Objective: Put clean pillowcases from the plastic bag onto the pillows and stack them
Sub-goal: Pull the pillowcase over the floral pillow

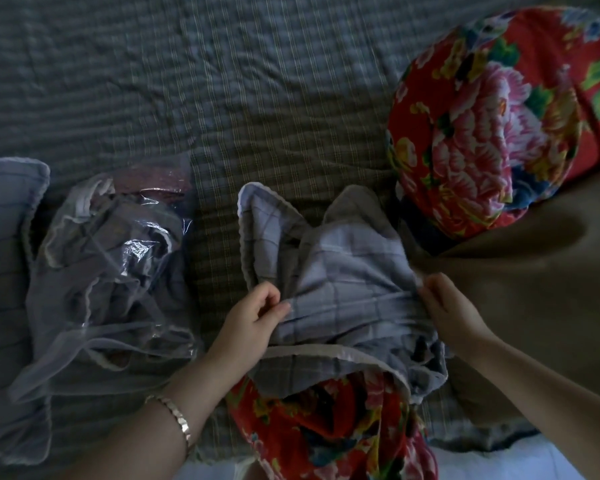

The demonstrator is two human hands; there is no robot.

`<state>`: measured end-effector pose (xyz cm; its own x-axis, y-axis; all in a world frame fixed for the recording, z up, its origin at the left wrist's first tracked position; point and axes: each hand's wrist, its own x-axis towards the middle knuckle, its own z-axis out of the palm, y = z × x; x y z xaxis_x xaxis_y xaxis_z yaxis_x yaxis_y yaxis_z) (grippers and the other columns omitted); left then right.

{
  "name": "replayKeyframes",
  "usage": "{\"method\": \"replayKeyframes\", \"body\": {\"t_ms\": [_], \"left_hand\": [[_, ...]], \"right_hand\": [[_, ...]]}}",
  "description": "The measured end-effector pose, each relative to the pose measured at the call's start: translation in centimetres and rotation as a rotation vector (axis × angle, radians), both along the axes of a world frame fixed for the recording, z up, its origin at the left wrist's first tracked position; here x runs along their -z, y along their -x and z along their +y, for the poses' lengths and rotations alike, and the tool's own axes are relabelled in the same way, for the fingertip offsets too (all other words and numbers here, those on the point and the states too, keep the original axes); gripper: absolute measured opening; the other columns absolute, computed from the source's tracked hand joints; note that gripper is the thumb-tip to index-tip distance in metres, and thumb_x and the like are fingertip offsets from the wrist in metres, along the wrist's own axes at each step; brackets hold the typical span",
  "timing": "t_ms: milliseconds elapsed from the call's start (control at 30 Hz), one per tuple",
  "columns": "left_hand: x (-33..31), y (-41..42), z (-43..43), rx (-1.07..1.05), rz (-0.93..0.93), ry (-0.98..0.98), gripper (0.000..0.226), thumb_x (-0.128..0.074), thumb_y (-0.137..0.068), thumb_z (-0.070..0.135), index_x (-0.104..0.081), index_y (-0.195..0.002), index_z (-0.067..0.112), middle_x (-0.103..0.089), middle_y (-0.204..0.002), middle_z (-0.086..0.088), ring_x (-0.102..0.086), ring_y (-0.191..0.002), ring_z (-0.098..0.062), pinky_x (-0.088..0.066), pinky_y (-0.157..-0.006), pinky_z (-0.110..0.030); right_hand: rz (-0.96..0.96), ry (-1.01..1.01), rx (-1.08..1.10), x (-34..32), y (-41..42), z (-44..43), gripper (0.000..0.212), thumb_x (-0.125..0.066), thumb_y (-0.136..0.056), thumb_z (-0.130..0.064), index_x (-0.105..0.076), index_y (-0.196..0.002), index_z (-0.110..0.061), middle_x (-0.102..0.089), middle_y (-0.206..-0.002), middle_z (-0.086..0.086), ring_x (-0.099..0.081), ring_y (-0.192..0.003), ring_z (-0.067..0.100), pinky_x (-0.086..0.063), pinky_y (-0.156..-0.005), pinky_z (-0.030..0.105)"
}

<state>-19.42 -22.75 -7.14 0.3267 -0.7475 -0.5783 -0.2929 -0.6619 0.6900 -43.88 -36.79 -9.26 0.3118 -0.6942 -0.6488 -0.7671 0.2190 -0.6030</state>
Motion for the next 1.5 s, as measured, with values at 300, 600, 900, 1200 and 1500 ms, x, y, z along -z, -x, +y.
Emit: {"method": "replayKeyframes", "body": {"t_ms": [300,600,900,1200,1500], "left_hand": [[1.8,2.6,-9.6,0.692,-0.336,-0.175,0.036,-0.038,-0.098,0.028,-0.038,-0.134,0.024,-0.055,-0.118,-0.010,-0.058,-0.098,-0.030,-0.043,-0.073,-0.032],[7.2,5.5,-20.4,1.240,-0.380,-0.487,0.057,-0.068,-0.076,0.032,-0.050,-0.127,0.012,-0.059,-0.121,-0.008,-0.058,-0.105,-0.026,-0.049,-0.092,-0.037],[5.4,0.7,-16.3,0.876,-0.252,-0.212,0.020,-0.065,-0.085,0.029,-0.053,-0.095,0.015,-0.058,-0.096,-0.009,-0.056,-0.094,-0.027,-0.040,-0.073,-0.031],[2.3,-6.2,-9.2,0.327,-0.190,-0.099,0.024,-0.070,-0.080,0.022,-0.048,-0.071,0.025,-0.055,-0.072,0.007,-0.052,-0.070,-0.005,-0.038,-0.061,-0.020],[4.0,-9.0,-8.3,0.226,-0.230,-0.099,0.033,-0.076,-0.075,0.015,-0.044,-0.068,0.021,-0.052,-0.070,-0.001,-0.050,-0.076,-0.018,-0.036,-0.062,-0.027]], "right_hand": [[0.112,-0.164,0.062,-2.7,5.1,8.7,0.038,-0.045,-0.088,-0.056,-0.046,-0.086,-0.019,-0.062,-0.069,0.005,-0.062,-0.066,0.024,-0.042,-0.060,0.040],[0.062,-0.203,0.571,1.1,5.8,8.3,0.017,-0.051,-0.095,-0.020,-0.054,-0.084,-0.008,-0.058,-0.075,0.005,-0.052,-0.067,0.010,-0.038,-0.058,0.024],[0.301,-0.242,0.435,2.6,3.6,5.8,0.027,-0.041,-0.097,-0.018,-0.044,-0.072,-0.010,-0.050,-0.070,0.006,-0.044,-0.061,0.018,-0.029,-0.051,0.030],[0.174,-0.078,0.228,2.6,-1.4,1.1,0.022,-0.051,-0.094,-0.032,-0.049,-0.086,-0.012,-0.049,-0.070,-0.004,-0.044,-0.059,0.005,-0.028,-0.044,0.018],[-0.072,-0.647,0.858,1.9,3.2,10.2,0.022,-0.047,-0.096,-0.011,-0.058,-0.079,-0.003,-0.059,-0.070,0.014,-0.055,-0.057,0.021,-0.049,-0.049,0.024]]}}
